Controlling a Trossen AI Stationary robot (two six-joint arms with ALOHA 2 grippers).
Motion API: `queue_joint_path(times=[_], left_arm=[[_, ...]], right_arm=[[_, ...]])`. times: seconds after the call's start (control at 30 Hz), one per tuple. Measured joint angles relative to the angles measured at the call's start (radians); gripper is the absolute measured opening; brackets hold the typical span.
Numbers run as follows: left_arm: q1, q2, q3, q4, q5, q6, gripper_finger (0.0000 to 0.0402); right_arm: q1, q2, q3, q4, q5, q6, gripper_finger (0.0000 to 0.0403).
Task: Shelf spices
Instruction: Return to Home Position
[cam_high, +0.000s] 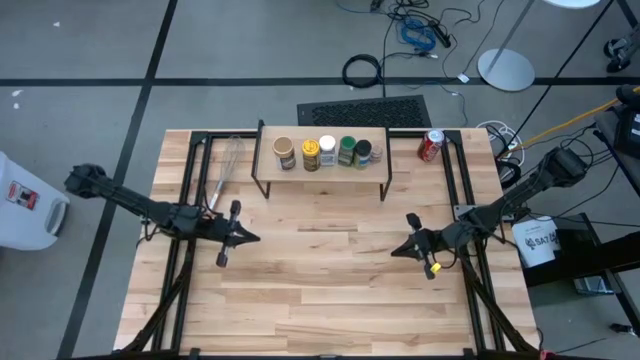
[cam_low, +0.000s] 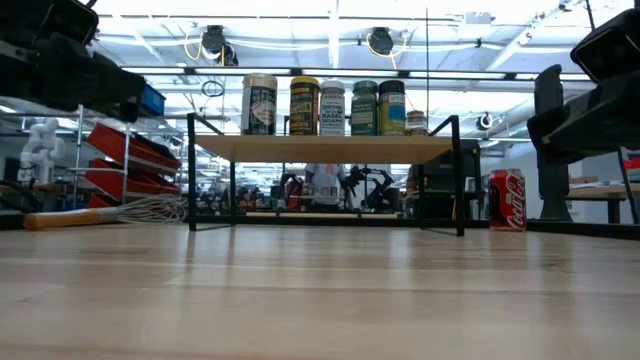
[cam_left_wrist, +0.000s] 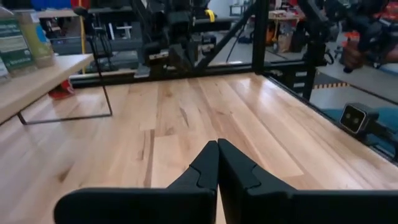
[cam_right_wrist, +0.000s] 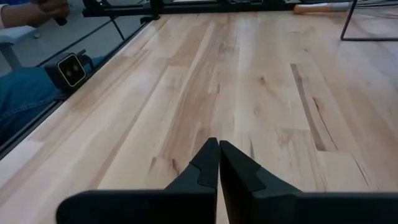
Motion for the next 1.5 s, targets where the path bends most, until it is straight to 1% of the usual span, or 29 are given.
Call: queue_joint_path(times=[0.2, 0.27, 0.37, 0.43, 0.67, 0.8, 0.97, 1.1, 1.37, 1.5], left_arm=[[0.053, -0.083, 0.000, -0.140, 0.016, -0.007, 0.0006], [0.068, -0.109, 0.000, -0.164, 0.022, -0.021, 0.0005], [0.082, -0.142, 0.000, -0.184, 0.067, -0.025, 0.0005], [0.088, -0.160, 0.000, -0.196, 0.075, -0.024, 0.0005], [0.098, -0.221, 0.000, -0.260, 0.076, -0.025, 0.0005], [0.098, -0.246, 0.000, -0.285, 0.075, -0.028, 0.0005], [0.098, -0.257, 0.000, -0.285, 0.076, -0.027, 0.0005], [0.098, -0.258, 0.000, -0.285, 0.076, -0.027, 0.0005], [0.098, -0.258, 0.000, -0.285, 0.076, -0.027, 0.0005], [0.099, -0.258, 0.000, -0.285, 0.076, -0.027, 0.0005]], right_arm=[[0.000, -0.054, -0.038, 0.001, 0.000, 0.007, 0.0000], [0.000, -0.077, -0.042, -0.030, 0.000, 0.014, 0.0000], [0.000, -0.112, -0.042, -0.054, -0.004, 0.013, 0.0000], [0.000, -0.138, -0.042, -0.068, -0.004, 0.010, 0.0000], [0.000, -0.259, -0.040, -0.177, -0.025, 0.007, 0.0000], [0.000, -0.335, -0.040, -0.225, -0.023, -0.023, 0.0000], [-0.001, -0.430, -0.040, -0.288, 0.003, -0.065, 0.0000], [-0.025, -0.510, -0.040, -0.337, 0.003, -0.093, 0.0000], [-0.108, -0.620, -0.040, -0.352, -0.089, -0.152, 0.0000], [-0.173, -0.648, -0.040, -0.364, -0.163, -0.167, 0.0000]])
